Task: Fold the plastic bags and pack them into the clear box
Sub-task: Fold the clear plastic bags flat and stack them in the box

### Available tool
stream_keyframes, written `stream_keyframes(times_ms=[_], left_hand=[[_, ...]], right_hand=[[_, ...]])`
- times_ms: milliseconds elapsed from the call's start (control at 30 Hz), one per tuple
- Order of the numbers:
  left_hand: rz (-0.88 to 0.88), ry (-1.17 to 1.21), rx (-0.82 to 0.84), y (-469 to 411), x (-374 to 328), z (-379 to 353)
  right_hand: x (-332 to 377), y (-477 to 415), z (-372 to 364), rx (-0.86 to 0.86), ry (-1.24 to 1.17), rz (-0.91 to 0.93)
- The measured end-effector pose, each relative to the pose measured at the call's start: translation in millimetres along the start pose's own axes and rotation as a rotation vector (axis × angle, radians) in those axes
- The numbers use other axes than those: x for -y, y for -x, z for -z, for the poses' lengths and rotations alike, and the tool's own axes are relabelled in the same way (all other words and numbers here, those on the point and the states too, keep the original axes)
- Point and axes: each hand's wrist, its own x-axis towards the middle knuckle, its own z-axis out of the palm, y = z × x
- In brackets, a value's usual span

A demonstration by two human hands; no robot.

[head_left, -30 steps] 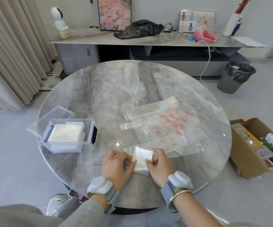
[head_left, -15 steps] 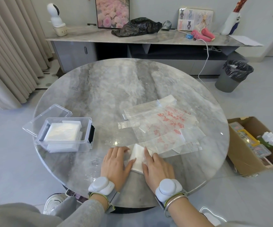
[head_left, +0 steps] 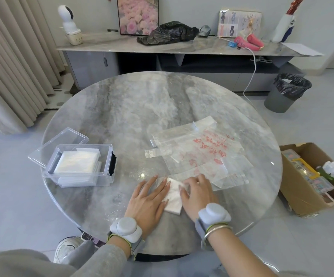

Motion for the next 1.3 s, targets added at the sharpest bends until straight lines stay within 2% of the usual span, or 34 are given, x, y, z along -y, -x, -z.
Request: stream_keyframes(times_ms=[67, 233, 433, 567, 667, 833, 933, 1033, 1133, 1300], left_hand=[[-0.001, 0.008, 0.002, 0, 0, -2], [-0.015, 0.048, -0.024, -1, 0, -2], [-0.032, 0.052, -0.032, -1, 0, 0], [-0.036, 0.072, -0.041, -2, -1, 2], [0.055, 0.211, -0.125, 0, 1, 8], [0.524, 0.651, -0.323, -15, 8, 37], [0.692, 0.773, -0.272, -25, 14, 61], [0.823, 0.975, -0.104, -26, 18, 81], [0.874, 1.258, -0.019, -26, 16, 89], [0.811, 1.305, -0.208, -35, 15, 99]], right_hand=[[-5, -17, 7, 0.028, -0.09, -0.11], [4, -44, 3, 0.245, -0.14, -0.282], [13, -57, 12, 0.437, -0.053, -0.25], [15, -54, 20, 0.484, 0.006, -0.214], [13, -49, 26, 0.461, -0.096, -0.227], [18, -45, 23, 0.299, -0.475, -0.307], [26, -44, 23, 0.241, -0.767, -0.362], [35, -41, 28, 0.225, -0.916, -0.389], [38, -40, 32, 0.169, -1.029, -0.439], [44, -39, 35, 0.141, -1.125, -0.441]])
